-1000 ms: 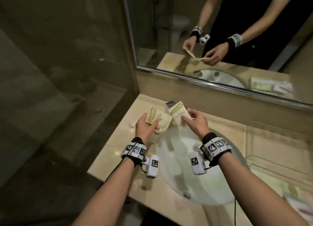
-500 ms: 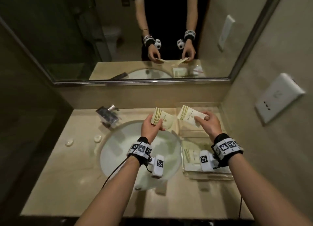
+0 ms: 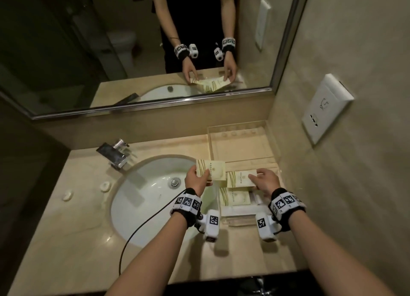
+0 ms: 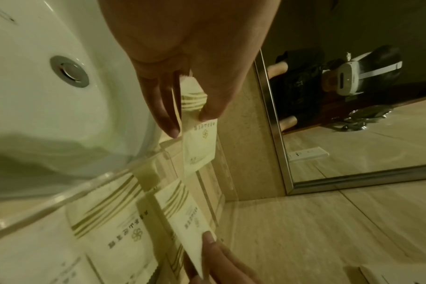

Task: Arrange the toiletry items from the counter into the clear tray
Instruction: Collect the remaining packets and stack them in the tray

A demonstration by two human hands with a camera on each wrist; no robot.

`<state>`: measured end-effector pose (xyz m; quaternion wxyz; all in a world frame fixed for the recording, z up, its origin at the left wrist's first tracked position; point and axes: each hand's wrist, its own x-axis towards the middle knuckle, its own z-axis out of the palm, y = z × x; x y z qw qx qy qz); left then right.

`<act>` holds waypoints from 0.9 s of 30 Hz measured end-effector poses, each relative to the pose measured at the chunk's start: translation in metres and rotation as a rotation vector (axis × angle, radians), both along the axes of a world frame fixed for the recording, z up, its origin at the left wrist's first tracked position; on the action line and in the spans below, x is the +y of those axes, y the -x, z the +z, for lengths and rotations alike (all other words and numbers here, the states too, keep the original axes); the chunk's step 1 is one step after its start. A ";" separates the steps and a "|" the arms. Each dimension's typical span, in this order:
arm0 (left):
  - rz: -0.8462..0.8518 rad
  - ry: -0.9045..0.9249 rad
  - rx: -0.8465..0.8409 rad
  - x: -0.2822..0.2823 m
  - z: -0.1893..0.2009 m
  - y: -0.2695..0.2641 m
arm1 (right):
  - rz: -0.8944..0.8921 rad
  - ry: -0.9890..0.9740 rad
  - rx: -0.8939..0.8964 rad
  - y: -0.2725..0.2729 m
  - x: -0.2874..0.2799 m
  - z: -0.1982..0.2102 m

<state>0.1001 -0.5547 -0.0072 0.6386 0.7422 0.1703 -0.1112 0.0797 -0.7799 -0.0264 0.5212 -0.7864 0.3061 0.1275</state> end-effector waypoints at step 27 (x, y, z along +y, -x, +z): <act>-0.114 -0.021 0.009 0.009 -0.005 -0.016 | -0.006 0.171 -0.112 -0.022 0.022 -0.004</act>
